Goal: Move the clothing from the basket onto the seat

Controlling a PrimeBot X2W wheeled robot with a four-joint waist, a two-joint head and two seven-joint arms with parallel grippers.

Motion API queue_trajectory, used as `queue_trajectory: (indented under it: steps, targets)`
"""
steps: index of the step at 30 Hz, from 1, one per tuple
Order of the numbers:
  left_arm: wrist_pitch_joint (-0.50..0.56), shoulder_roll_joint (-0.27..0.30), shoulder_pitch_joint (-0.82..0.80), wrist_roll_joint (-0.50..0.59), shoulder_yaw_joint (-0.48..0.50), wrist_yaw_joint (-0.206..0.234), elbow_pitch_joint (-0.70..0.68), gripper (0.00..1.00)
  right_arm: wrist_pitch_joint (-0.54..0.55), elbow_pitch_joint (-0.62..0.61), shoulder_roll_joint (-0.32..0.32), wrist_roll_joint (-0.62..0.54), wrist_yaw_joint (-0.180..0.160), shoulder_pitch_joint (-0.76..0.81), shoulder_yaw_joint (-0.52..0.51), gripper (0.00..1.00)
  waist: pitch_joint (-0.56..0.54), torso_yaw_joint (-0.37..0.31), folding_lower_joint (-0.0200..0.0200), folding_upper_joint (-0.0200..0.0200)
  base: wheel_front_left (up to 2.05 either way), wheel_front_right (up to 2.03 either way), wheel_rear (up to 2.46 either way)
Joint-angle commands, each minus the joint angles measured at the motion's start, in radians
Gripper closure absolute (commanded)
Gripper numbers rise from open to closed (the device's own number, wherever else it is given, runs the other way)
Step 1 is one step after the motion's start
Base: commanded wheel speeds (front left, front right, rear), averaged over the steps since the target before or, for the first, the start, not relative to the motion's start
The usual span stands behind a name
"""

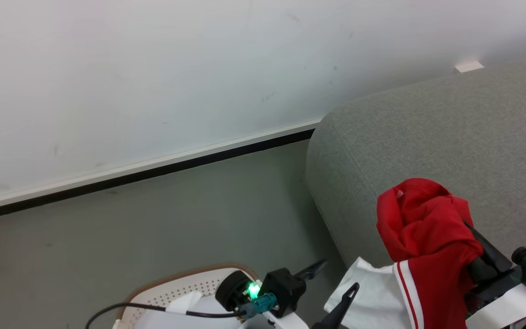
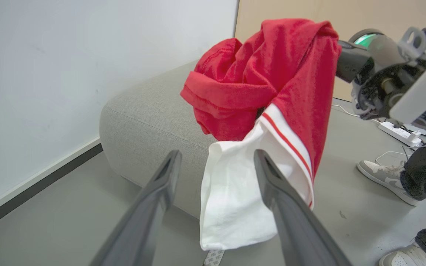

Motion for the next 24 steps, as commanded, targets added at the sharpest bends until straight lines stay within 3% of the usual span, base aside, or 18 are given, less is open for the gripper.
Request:
queue_trajectory:
  steps: [1, 9, 14, 24]
  targets:
    - [-0.007, -0.001, -0.011, -0.015, 0.000, 0.006, 0.002, 0.00, -0.003, -0.010, -0.010, -0.005, -0.002, 0.009, -0.015, 1.00, 0.009, -0.023, 0.0000, -0.0001, 0.00, 0.00, 0.00]
    - [-0.011, -0.005, -0.037, -0.015, -0.020, 0.017, 0.003, 0.00, -0.003, -0.049, -0.009, -0.001, -0.002, 0.029, -0.074, 1.00, 0.045, -0.030, 0.0000, -0.0001, 0.00, 0.00, 0.00]
    - [0.010, -0.003, -0.103, 0.009, -0.025, 0.012, -0.003, 0.00, -0.004, -0.047, 0.021, 0.011, -0.002, -0.051, -0.153, 1.00, 0.154, -0.001, 0.0000, -0.0001, 0.00, 0.00, 0.00]
    - [0.025, -0.006, -0.324, 0.052, -0.027, -0.006, 0.016, 0.00, 0.053, 0.200, 0.007, 0.031, -0.002, -0.486, -0.384, 1.00, 0.387, 0.099, 0.0000, -0.0001, 0.00, 0.00, 0.00]
